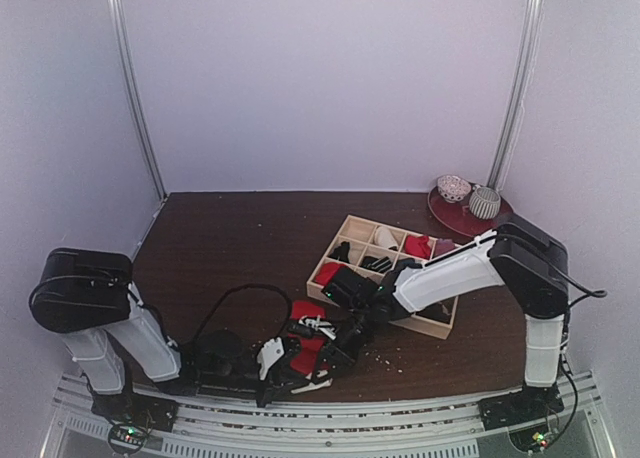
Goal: Roll the socks
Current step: Roll a pair of socks at the center of the board.
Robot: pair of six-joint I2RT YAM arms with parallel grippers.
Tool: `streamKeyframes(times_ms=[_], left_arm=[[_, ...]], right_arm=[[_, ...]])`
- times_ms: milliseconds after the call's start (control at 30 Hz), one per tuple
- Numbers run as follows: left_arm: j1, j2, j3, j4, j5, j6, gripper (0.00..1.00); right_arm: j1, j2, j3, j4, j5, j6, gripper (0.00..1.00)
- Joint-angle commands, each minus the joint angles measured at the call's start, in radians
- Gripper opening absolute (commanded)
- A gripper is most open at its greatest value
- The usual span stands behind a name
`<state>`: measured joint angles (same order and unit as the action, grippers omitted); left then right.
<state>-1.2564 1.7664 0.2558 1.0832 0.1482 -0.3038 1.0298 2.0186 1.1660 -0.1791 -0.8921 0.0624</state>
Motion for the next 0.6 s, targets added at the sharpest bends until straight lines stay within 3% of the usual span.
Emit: streamKeyframes(times_ms=[0, 33, 67, 200, 233, 267, 333, 500, 567], left_arm=[[-0.003, 0.036, 0.018, -0.225, -0.017, -0.077, 0.00], [-0.003, 0.039, 0.015, -0.239, -0.017, -0.088, 0.00], [-0.003, 0.044, 0.012, -0.244, -0.014, -0.099, 0.00], [-0.003, 0.067, 0.010, -0.257, 0.002, -0.122, 0.00], [-0.003, 0.072, 0.013, -0.260, 0.007, -0.123, 0.00], [-0.003, 0.075, 0.016, -0.262, 0.012, -0.125, 0.00], [-0.003, 0.079, 0.024, -0.270, 0.014, -0.126, 0.00], [-0.003, 0.080, 0.031, -0.265, 0.011, -0.126, 0.00], [-0.003, 0.080, 0.033, -0.266, 0.012, -0.124, 0.00]], right_arm=[[0.002, -0.183, -0.044, 0.065, 0.202, -0.043, 0.28], [0.002, -0.243, -0.066, 0.084, 0.249, -0.043, 0.48], [0.001, -0.288, -0.086, 0.098, 0.300, -0.046, 0.56], [0.028, -0.467, -0.134, 0.104, 0.596, -0.050, 0.69], [0.045, -0.516, -0.147, 0.105, 0.696, -0.063, 0.76], [0.073, -0.571, -0.169, 0.107, 0.792, -0.084, 0.95], [0.120, -0.674, -0.205, 0.127, 1.010, -0.130, 1.00], [0.128, -0.915, -0.388, 0.388, 1.288, -0.069, 1.00], [0.124, -0.972, -0.448, 0.454, 1.329, -0.022, 1.00]])
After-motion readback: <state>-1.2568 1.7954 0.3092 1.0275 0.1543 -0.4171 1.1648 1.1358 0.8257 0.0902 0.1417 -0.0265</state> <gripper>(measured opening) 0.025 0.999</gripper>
